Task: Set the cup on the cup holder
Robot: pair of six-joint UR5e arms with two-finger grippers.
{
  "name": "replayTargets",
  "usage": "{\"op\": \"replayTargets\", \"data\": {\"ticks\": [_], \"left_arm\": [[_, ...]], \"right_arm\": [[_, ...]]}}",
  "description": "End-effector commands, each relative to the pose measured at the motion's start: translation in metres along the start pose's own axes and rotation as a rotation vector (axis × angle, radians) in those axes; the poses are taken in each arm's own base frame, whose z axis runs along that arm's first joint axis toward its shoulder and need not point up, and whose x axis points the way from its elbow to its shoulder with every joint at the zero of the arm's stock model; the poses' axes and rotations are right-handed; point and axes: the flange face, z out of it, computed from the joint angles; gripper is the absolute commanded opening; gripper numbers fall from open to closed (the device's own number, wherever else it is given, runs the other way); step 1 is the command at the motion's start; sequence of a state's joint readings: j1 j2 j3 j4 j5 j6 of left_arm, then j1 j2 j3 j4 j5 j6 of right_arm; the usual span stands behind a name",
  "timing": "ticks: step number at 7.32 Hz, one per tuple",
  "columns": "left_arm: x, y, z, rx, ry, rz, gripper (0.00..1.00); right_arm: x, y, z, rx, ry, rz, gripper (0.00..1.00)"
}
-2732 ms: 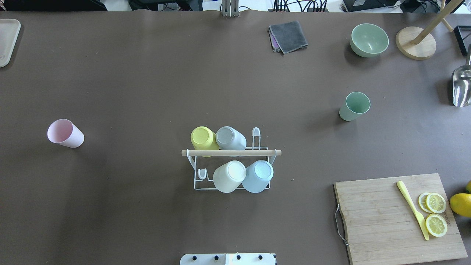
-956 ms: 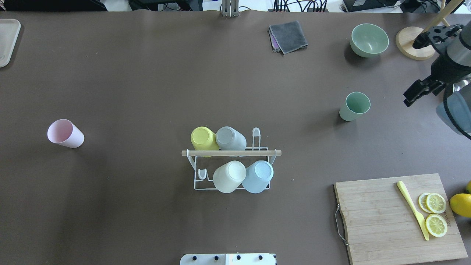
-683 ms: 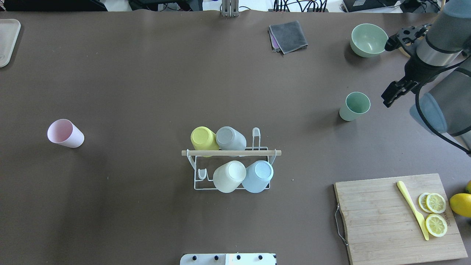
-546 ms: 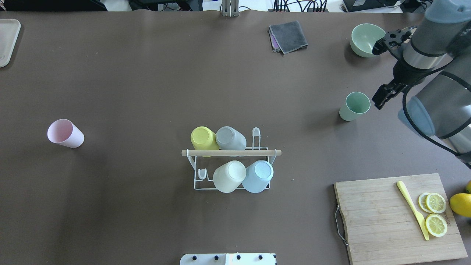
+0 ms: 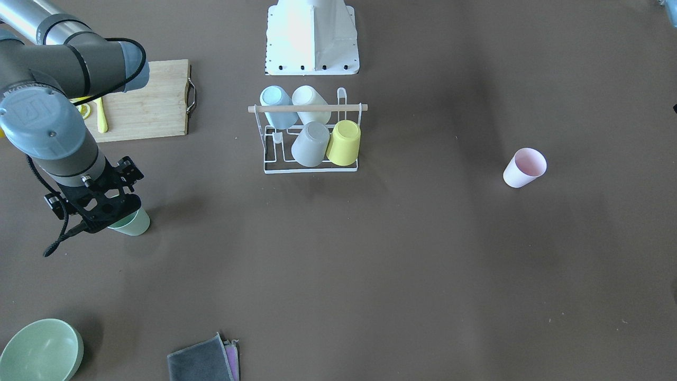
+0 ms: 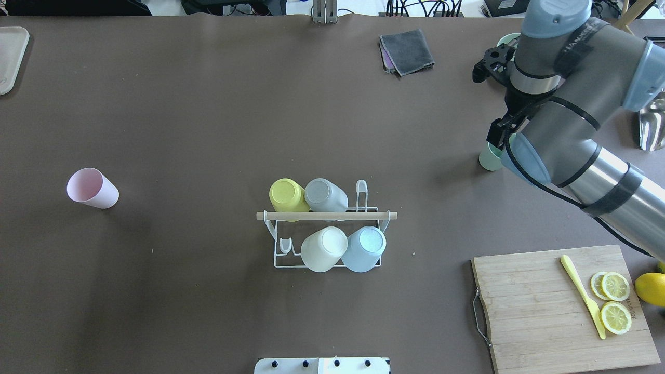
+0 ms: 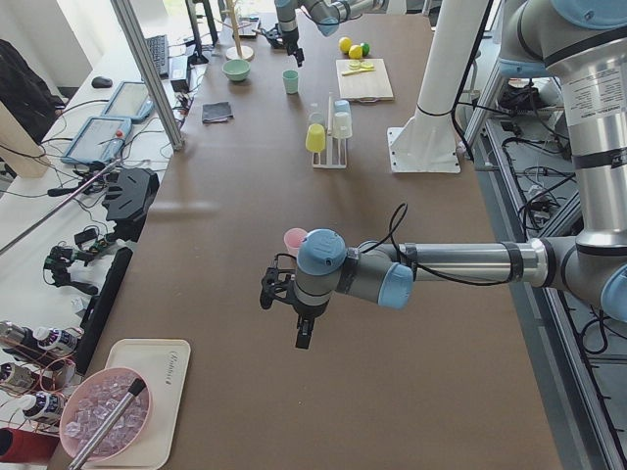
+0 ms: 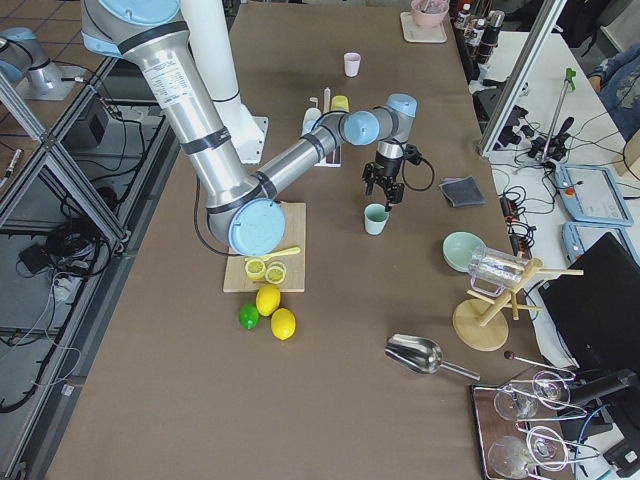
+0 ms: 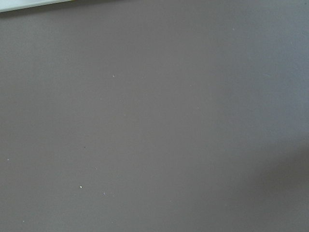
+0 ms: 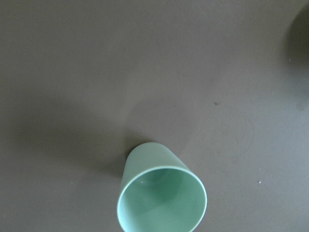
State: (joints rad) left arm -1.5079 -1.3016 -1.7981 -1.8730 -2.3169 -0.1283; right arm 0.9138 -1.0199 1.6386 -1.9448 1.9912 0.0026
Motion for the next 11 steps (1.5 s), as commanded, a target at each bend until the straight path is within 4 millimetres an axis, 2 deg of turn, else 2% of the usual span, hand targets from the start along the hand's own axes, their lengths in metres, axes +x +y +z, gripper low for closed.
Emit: {"op": "replayTargets", "data": {"ticks": [1,3,4,5,6,7,9,10,11], "left_arm": [[0.000,0.000,0.000,0.000,-0.001,0.001,0.99],[0.003,-0.003,-0.003,0.007,0.002,0.007,0.99],[0.004,-0.002,-0.004,0.008,0.002,0.007,0.99],[0.001,-0.001,-0.001,0.001,0.001,0.002,0.99],[0.001,-0.001,-0.001,0.000,0.001,0.000,0.99],[0.001,0.000,-0.001,-0.001,0.001,-0.001,0.99],[0.002,-0.001,-0.001,0.001,0.001,0.001,0.99],[0.001,-0.001,0.000,-0.002,0.001,0.000,0.99],[0.014,-0.007,0.010,-0.025,0.005,0.031,0.99]], "right_arm": [[-0.020,-0.063,-0.006,-0.069,0.090,-0.124,1.00],[-0.020,-0.096,0.003,-0.139,0.137,-0.248,1.00],[-0.034,-0.104,0.011,-0.202,0.162,-0.283,1.00],[-0.052,-0.104,0.016,-0.260,0.179,-0.308,1.00],[-0.061,-0.100,0.024,-0.304,0.168,-0.339,1.00],[-0.062,-0.098,0.030,-0.331,0.168,-0.392,1.00],[-0.049,-0.098,0.054,-0.411,0.162,-0.538,1.00],[-0.056,-0.098,0.064,-0.440,0.181,-0.591,1.00],[-0.068,-0.098,0.072,-0.458,0.210,-0.623,1.00]]}}
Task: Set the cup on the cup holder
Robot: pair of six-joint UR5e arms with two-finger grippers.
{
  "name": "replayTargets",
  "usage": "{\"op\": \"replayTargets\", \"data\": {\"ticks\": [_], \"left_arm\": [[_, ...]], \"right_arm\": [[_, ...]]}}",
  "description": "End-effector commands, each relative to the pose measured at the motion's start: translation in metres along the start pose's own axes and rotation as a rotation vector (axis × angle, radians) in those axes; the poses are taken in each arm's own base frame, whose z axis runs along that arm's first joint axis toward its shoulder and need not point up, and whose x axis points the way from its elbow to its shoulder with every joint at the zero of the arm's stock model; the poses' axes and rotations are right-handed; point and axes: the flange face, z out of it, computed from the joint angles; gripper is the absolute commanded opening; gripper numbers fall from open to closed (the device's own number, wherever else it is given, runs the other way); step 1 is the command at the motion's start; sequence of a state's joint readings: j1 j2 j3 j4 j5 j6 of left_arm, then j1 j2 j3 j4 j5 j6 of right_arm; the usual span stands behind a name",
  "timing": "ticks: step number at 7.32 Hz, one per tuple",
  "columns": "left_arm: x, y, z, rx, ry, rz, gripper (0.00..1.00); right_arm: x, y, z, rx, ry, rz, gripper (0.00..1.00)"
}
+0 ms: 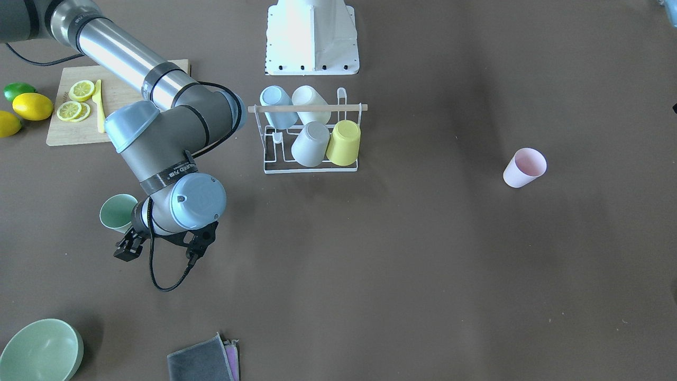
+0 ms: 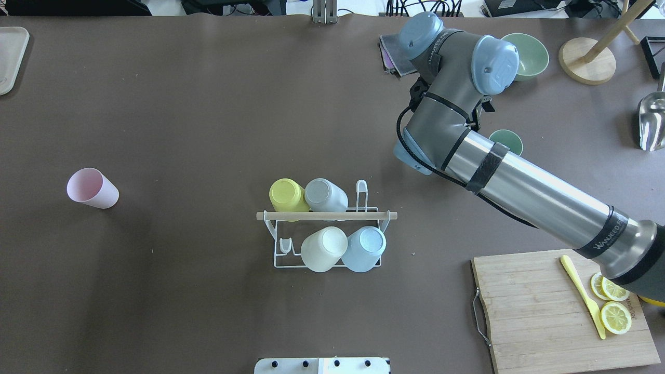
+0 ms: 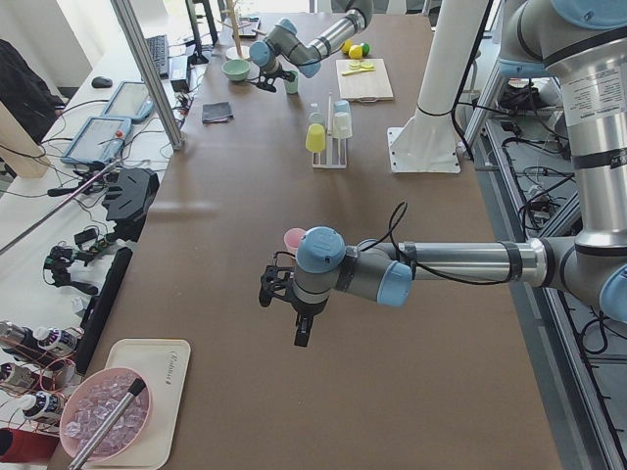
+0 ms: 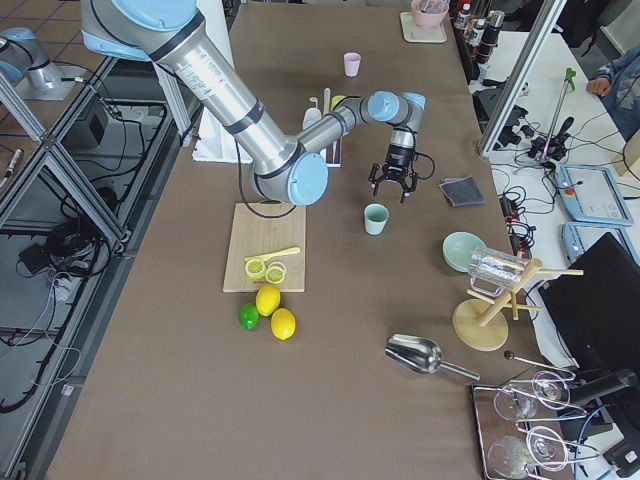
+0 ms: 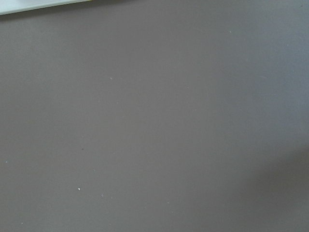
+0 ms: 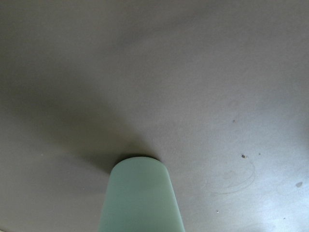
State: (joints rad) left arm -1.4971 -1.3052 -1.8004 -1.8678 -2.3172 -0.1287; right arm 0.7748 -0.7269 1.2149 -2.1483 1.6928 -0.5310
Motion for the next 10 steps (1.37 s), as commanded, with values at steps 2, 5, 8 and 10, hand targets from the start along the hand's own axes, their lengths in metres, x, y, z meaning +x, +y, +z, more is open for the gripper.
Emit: {"op": "replayTargets", "data": {"ticks": [2,5,8,10], "left_arm": [[0.058,-0.072,0.009,-0.103,0.004,0.025,0.99],[0.129,-0.148,0.005,-0.178,0.000,0.047,0.99],[0.212,-0.184,0.033,-0.237,0.013,0.153,0.99],[0.250,-0.220,0.049,-0.326,-0.001,0.126,0.99]], "right_arm": [[-0.011,-0.019,0.011,-0.051,0.037,-0.062,1.00],[-0.022,-0.029,0.020,-0.067,0.028,-0.082,1.00],[-0.024,-0.027,0.035,-0.088,0.022,-0.125,1.00],[-0.026,-0.028,0.044,-0.123,0.055,-0.161,1.00]]}}
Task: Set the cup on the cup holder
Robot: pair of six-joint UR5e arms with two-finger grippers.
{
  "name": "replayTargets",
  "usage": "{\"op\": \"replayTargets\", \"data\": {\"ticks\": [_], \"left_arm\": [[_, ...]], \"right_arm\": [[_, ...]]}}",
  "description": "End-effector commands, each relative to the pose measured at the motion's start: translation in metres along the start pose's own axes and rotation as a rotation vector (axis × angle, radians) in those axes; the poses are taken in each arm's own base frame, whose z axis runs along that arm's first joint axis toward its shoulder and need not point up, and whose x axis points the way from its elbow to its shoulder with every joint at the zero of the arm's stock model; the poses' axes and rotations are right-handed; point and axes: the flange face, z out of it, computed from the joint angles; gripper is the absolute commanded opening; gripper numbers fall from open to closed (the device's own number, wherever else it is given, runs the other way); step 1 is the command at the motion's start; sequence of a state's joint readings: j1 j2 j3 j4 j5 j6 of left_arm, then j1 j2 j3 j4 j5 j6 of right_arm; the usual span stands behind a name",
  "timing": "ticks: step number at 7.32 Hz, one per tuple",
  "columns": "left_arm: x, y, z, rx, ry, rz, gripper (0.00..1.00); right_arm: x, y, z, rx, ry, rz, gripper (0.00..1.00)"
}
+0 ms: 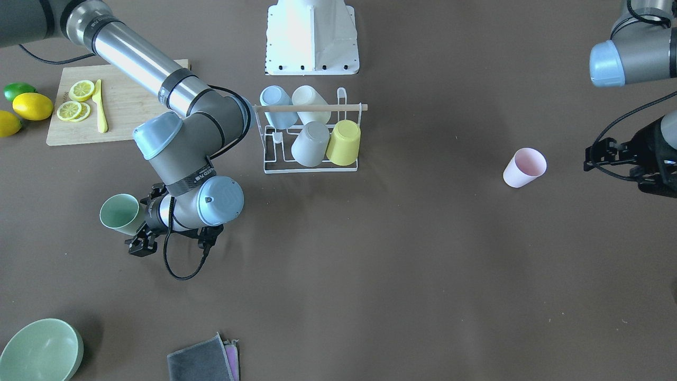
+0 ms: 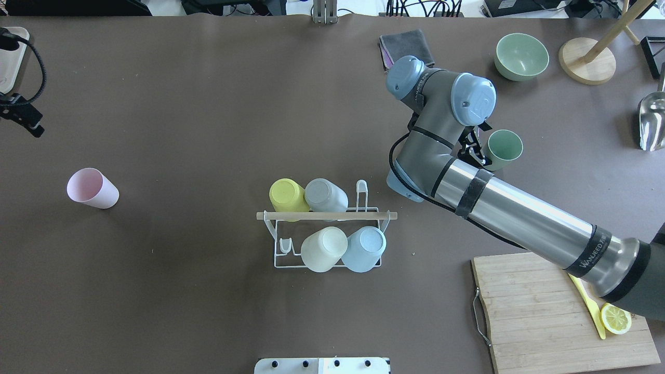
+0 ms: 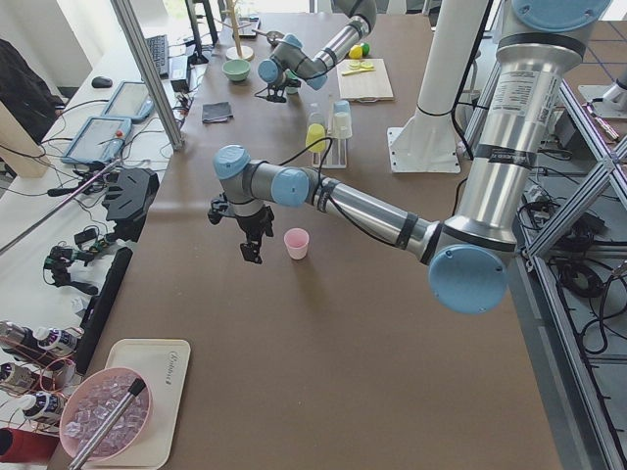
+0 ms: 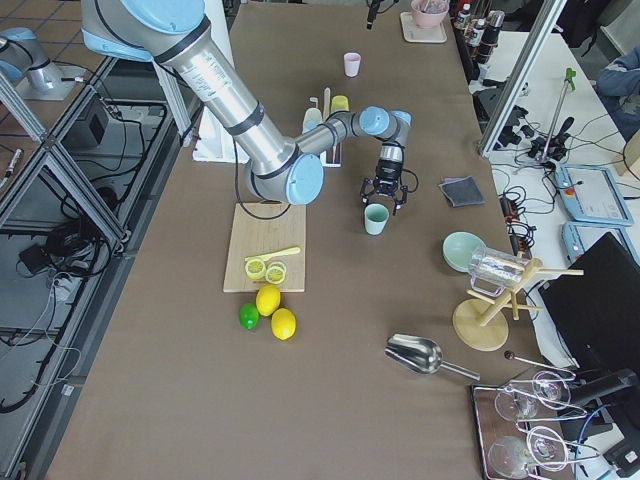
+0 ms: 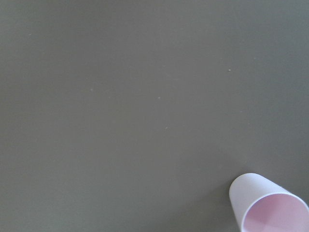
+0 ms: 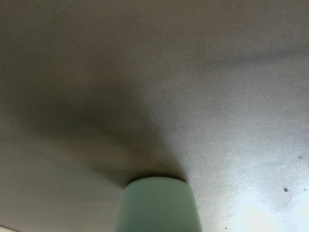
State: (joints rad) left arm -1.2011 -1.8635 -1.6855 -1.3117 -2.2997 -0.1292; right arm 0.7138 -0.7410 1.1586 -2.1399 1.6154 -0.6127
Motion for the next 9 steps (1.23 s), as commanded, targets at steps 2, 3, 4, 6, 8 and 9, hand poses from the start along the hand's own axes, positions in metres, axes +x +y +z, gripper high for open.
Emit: {"op": "replayTargets", "data": {"ticks": [2,3,4,6,8,9], "left_arm": [[0.033,-0.045,0.008,-0.069,0.008,-0.008,0.99],[0.041,-0.048,0.016,-0.080,0.002,0.006,0.99],[0.055,-0.057,0.020,-0.090,0.002,0.018,0.99],[0.073,-0.074,0.059,-0.173,-0.003,0.018,0.99],[0.103,-0.074,0.086,-0.273,-0.018,0.008,0.99],[0.109,-0.082,0.090,-0.349,-0.016,0.067,0.98]], "right_arm": [[-0.007,-0.009,0.010,-0.045,0.030,-0.037,1.00],[-0.010,-0.012,0.012,-0.054,0.035,-0.047,1.00],[-0.014,-0.017,0.011,-0.073,0.061,-0.064,1.00],[-0.018,-0.021,0.017,-0.094,0.062,-0.074,1.00],[-0.023,-0.025,0.019,-0.117,0.087,-0.087,1.00],[-0.024,-0.026,0.023,-0.123,0.088,-0.090,1.00]]}}
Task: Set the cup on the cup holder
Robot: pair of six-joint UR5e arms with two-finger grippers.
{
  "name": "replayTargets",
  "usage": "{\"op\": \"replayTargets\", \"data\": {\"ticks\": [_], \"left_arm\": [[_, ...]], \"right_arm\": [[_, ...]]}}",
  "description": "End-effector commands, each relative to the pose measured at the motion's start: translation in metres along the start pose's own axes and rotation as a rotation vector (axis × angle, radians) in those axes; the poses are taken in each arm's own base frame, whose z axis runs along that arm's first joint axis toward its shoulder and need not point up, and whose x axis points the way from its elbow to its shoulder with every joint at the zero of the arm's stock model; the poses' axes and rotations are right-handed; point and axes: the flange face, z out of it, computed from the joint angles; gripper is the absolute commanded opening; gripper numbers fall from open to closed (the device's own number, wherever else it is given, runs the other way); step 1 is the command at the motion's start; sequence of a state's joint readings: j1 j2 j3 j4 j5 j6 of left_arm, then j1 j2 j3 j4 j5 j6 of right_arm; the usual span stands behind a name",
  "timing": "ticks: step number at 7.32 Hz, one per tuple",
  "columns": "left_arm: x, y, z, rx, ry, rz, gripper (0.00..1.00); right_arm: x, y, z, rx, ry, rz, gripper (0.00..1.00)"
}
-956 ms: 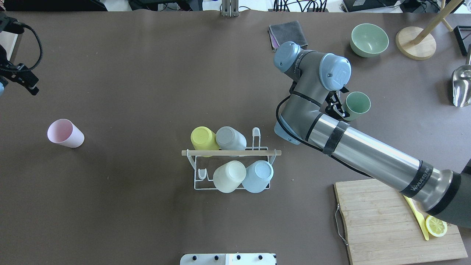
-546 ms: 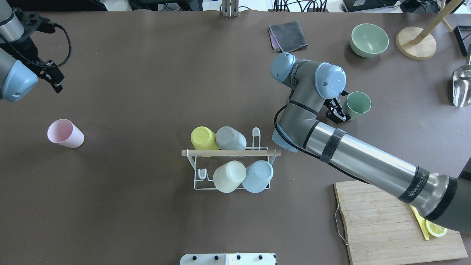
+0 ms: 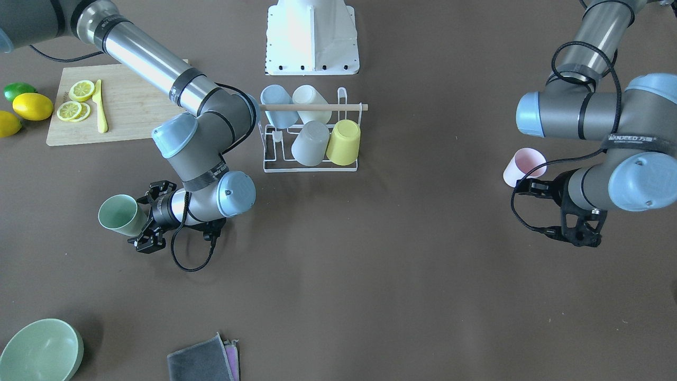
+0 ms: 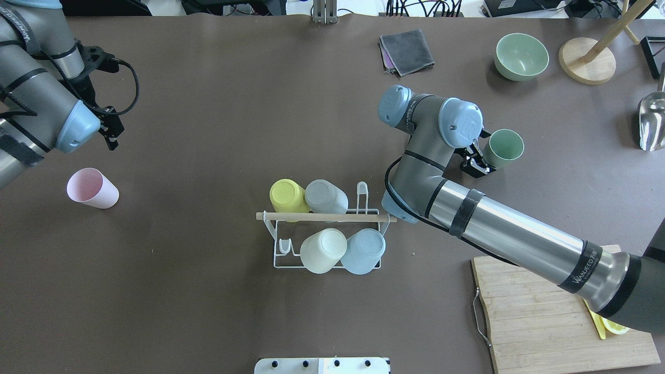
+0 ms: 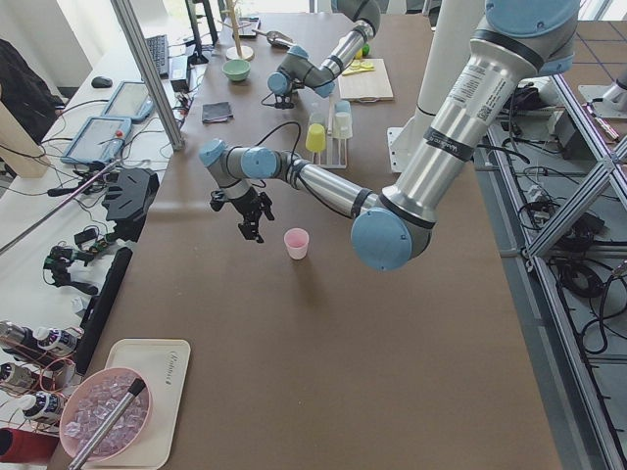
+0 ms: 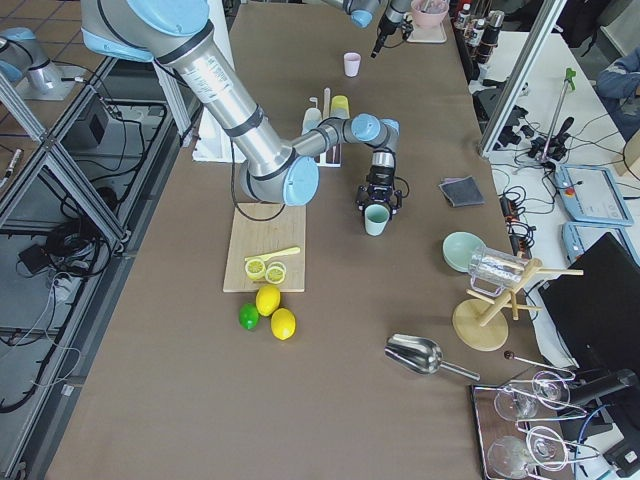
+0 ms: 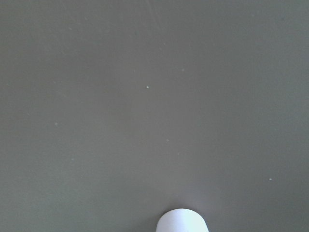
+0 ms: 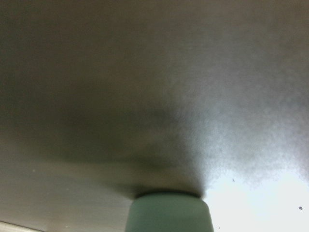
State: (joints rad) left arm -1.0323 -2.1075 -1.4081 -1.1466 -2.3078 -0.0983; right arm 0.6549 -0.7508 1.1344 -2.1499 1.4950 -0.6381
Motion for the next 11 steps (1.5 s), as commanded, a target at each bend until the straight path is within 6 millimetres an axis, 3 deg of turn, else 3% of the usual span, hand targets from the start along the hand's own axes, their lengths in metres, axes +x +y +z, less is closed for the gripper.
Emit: {"op": "replayTargets", "data": {"ticks": [1,5,11], "left_arm": [[0.019,-0.017,0.006,-0.122,-0.009,0.057,0.98],[0.018,-0.024,0.062,-0.237,-0.026,0.051,0.98],[0.020,-0.035,0.100,-0.364,-0.081,0.066,0.98]], "right_arm": [[-0.003,-0.003,0.005,-0.017,0.010,-0.008,1.00],[-0.006,-0.002,0.015,-0.043,0.030,-0.014,1.00],[-0.012,0.007,0.037,-0.056,0.041,-0.014,1.00]]}}
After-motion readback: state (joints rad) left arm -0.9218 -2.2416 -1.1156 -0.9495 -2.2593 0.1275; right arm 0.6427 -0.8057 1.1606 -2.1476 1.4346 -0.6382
